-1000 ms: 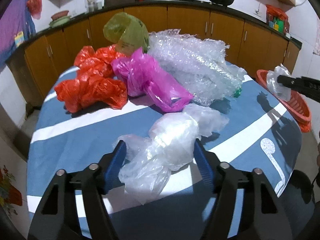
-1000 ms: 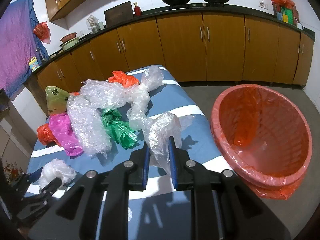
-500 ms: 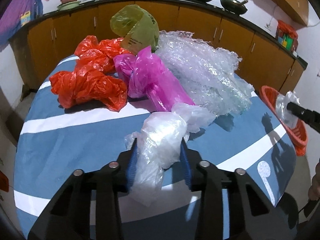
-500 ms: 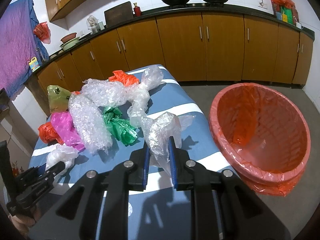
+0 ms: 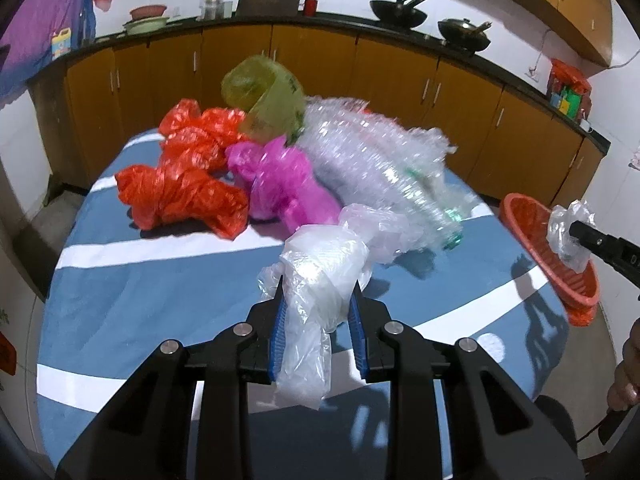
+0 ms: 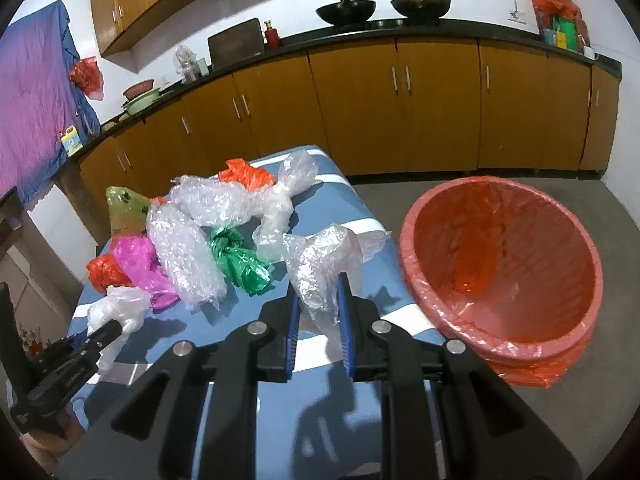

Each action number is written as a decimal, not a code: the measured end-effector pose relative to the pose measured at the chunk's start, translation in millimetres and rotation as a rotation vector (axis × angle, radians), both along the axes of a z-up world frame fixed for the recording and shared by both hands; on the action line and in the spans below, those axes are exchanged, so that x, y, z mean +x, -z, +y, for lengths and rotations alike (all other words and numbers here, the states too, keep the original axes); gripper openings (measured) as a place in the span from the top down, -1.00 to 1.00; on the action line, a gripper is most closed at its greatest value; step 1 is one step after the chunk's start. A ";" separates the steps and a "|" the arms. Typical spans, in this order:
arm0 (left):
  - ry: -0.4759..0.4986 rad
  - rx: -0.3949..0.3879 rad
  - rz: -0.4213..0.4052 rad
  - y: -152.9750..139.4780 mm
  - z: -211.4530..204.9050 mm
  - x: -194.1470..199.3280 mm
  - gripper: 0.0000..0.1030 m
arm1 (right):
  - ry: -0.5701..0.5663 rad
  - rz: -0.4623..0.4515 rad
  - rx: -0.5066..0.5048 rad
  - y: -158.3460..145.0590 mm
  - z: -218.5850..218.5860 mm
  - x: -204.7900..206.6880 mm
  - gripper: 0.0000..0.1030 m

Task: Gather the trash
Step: 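Carry the white bag over the wastebasket and open the left tool while the right tool holds a clear bag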

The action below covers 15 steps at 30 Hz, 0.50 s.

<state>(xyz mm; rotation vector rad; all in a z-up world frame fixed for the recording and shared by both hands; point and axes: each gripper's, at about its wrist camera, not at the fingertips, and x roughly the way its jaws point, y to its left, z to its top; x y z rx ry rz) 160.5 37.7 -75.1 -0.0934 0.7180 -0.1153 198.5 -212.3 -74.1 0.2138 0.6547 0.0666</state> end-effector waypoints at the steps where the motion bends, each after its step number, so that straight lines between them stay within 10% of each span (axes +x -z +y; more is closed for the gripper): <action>1: 0.003 0.001 -0.007 -3.2 -2.9 -0.9 0.46 | 0.002 -0.003 0.002 -2.1 -1.2 -0.8 0.64; 15: 0.075 0.001 -0.097 -44.6 -51.0 -4.7 0.46 | 0.070 -0.047 0.011 -18.5 -46.8 -28.7 0.64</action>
